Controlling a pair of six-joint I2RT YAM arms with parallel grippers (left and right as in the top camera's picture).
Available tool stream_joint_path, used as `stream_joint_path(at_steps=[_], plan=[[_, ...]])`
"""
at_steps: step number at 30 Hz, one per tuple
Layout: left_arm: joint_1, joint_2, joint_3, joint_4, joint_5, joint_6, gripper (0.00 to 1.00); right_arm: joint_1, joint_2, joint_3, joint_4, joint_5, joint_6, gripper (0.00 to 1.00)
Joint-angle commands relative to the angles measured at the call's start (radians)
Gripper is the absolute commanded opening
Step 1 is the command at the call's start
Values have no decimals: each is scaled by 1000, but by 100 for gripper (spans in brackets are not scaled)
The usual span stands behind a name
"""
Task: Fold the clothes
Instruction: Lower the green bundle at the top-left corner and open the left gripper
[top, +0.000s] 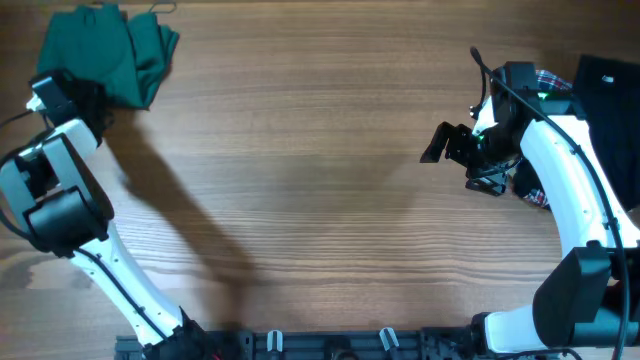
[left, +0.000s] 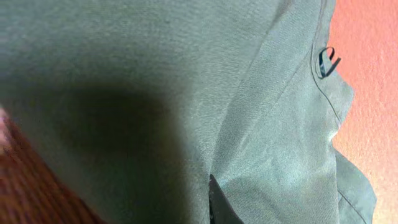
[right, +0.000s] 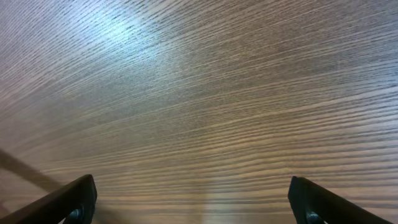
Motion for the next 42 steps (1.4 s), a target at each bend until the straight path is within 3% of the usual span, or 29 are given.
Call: stream_joint_path(at_steps=[1, 4, 5, 7, 8, 10, 15, 20, 27, 30, 31, 32, 33, 34, 35, 38, 42], plan=[[23, 32, 3, -17, -17, 35, 11, 3, 4, 5, -1, -16, 12, 100], [23, 32, 3, -15, -18, 35, 22, 3, 4, 5, -5, -16, 11, 100], [24, 32, 3, -16, -18, 35, 31, 3, 4, 5, -5, -16, 11, 100], [25, 32, 3, -16, -9, 39, 72, 3, 4, 5, -7, -16, 11, 100], [25, 32, 3, -16, 2, 48, 86, 3, 4, 5, -8, -16, 11, 100], [25, 32, 3, -19, 35, 57, 99, 3, 4, 5, -8, -16, 11, 100], [44, 23, 4, -42, 123, 57, 99, 3, 4, 5, -7, -16, -4, 100], [60, -74, 4, -274, 124, 57, 99, 3, 4, 5, 27, -16, -14, 100], [60, -266, 4, -606, 15, 57, 100, 3, 4, 5, 36, -16, -41, 100], [59, -362, 4, -619, -31, 122, 100, 3, 4, 5, 48, -16, -66, 100], [57, -388, 4, -594, -17, 161, 100, 3, 4, 5, 52, -16, -66, 100], [56, -402, 4, -568, 0, 188, 86, 3, 4, 5, 58, -16, -66, 100], [55, -411, 4, -540, 11, 206, 62, 3, 4, 5, 59, -17, -66, 100], [55, -412, 4, -513, 12, 210, 23, 3, 4, 5, 59, -18, -66, 100], [54, -412, 4, -486, 11, 210, 4, 3, 4, 5, 59, -25, -66, 100], [54, -391, 4, -341, -16, 215, 4, 3, 4, 5, 59, -42, -66, 100], [54, -303, 4, -264, -53, 214, 4, 3, 4, 5, 59, -42, -63, 100]])
